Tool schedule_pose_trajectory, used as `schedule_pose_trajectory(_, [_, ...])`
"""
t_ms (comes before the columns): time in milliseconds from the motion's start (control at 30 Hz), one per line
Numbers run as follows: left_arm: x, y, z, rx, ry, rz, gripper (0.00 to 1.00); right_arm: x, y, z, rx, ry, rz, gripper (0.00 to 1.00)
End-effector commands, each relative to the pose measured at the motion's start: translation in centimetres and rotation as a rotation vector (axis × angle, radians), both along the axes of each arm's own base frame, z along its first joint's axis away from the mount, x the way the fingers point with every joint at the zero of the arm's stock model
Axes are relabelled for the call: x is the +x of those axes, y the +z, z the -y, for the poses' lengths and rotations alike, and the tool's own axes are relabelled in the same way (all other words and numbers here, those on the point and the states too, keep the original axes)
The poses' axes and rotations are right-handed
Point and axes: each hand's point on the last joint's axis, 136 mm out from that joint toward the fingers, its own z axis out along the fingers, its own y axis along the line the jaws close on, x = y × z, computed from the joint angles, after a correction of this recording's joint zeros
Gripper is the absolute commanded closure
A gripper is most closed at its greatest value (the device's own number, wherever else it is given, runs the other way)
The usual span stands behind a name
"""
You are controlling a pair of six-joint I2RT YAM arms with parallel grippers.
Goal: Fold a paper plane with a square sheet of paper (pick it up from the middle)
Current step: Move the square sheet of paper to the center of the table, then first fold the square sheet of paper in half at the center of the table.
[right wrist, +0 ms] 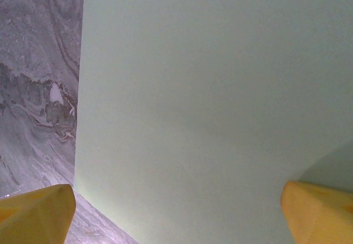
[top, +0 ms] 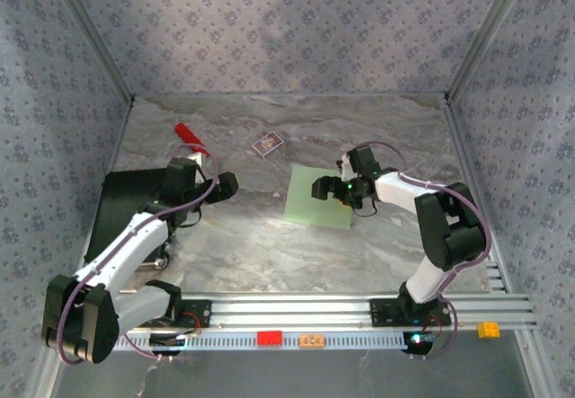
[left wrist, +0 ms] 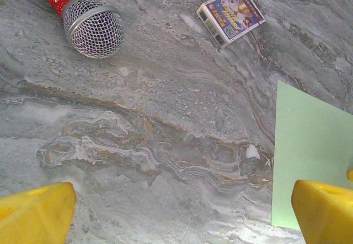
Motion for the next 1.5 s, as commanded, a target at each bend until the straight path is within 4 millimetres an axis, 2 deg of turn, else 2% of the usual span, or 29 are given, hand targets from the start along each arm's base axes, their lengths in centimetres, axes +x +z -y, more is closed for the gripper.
schedule_pose_trajectory(0, [0.1,1.1,0.3,-0.030,-0.003,0.004,0.00,-4.3,-3.1,-0.7,-0.029,0.093,-0.114,0.02])
schedule_pose_trajectory(200, [-0.2,1.0,0.9,-0.052,-0.031,0.003,0.00,-6.9,-4.4,-2.2,-0.046,0.130,-0.134,0.01])
schedule_pose_trajectory(367, [-0.5,0.8,1.6,-0.056,-0.054,-0.007,0.00,-7.6,-4.4,-4.3,-0.010,0.106,-0.132,0.01])
schedule_pose_trajectory(533, [-0.9,0.4,2.2,-0.054,-0.079,-0.021,0.00,-8.0,-4.3,-5.1,-0.028,0.112,-0.134,0.01])
schedule_pose_trajectory(667, [-1.0,0.4,2.8,-0.057,-0.097,-0.026,0.01,-7.7,-2.9,-6.2,0.030,0.066,-0.130,0.01])
schedule_pose_trajectory(867, [-0.7,-0.1,4.1,-0.039,-0.134,-0.066,0.04,-6.2,0.6,-7.5,0.136,-0.038,-0.071,0.01])
schedule_pose_trajectory(1000, [-0.8,-0.8,5.5,-0.008,-0.177,-0.103,0.06,-5.4,2.6,-6.6,0.160,-0.090,-0.004,0.01])
schedule_pose_trajectory(1100, [-0.8,-1.3,6.8,0.019,-0.216,-0.130,0.07,-4.9,3.5,-5.0,0.135,-0.116,0.038,0.01])
schedule_pose_trajectory(1200, [-0.8,-2.2,8.3,0.066,-0.249,-0.163,0.09,-4.8,3.3,-2.6,0.081,-0.162,0.051,0.01])
schedule_pose_trajectory(1333, [-0.8,-4.5,8.5,0.211,-0.225,-0.267,0.11,-5.0,3.0,0.0,0.043,-0.217,0.060,0.01])
schedule_pose_trajectory(1467, [-1.1,-5.7,11.0,0.240,-0.285,-0.320,0.13,-5.2,2.7,1.8,0.022,-0.251,0.049,0.01])
